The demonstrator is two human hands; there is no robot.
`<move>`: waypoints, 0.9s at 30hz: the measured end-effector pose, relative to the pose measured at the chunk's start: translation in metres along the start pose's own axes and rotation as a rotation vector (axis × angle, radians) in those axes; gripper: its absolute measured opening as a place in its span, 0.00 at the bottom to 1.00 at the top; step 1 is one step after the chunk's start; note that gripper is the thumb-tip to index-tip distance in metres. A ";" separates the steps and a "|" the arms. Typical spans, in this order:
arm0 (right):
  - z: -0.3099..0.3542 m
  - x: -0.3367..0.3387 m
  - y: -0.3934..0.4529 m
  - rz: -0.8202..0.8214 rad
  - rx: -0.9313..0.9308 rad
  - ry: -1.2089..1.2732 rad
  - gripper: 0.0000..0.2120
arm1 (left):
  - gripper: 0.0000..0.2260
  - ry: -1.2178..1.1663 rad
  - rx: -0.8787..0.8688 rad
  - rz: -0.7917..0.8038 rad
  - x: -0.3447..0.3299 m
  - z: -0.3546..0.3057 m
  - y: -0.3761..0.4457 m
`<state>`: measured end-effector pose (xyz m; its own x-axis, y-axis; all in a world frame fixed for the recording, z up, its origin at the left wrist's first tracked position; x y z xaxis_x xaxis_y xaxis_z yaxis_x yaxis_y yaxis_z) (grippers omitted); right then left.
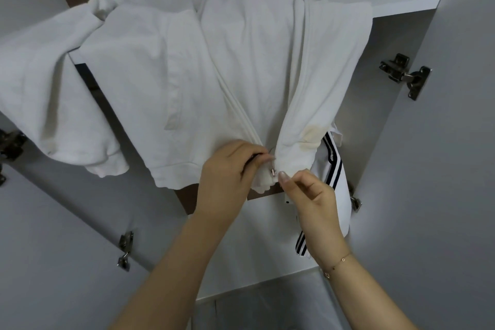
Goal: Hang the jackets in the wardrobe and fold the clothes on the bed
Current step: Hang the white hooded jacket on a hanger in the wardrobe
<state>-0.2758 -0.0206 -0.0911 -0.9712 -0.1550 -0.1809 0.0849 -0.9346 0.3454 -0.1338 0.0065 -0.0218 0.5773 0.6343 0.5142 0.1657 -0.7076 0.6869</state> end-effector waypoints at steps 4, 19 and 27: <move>0.005 0.002 0.003 -0.044 0.038 -0.014 0.17 | 0.07 -0.029 0.074 0.047 -0.007 0.000 0.017; -0.008 -0.007 0.005 -0.081 0.041 0.032 0.08 | 0.03 -0.181 0.262 0.217 -0.014 0.002 0.028; -0.008 -0.008 0.008 -0.053 -0.015 0.105 0.12 | 0.04 -0.143 0.227 0.258 -0.013 -0.007 0.027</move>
<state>-0.2656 -0.0291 -0.0945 -0.9457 -0.1375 -0.2947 0.0382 -0.9469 0.3192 -0.1422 -0.0185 -0.0062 0.7262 0.3878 0.5677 0.1642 -0.8996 0.4046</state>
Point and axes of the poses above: each hand's wrist, its own y-axis towards the middle knuckle, its own x-axis out of the back of the hand, z = x × y, the point moved 5 cm from there along y, towards the middle knuckle, and after that the axes turned 11 degrees about x, right-handed, at the moved point
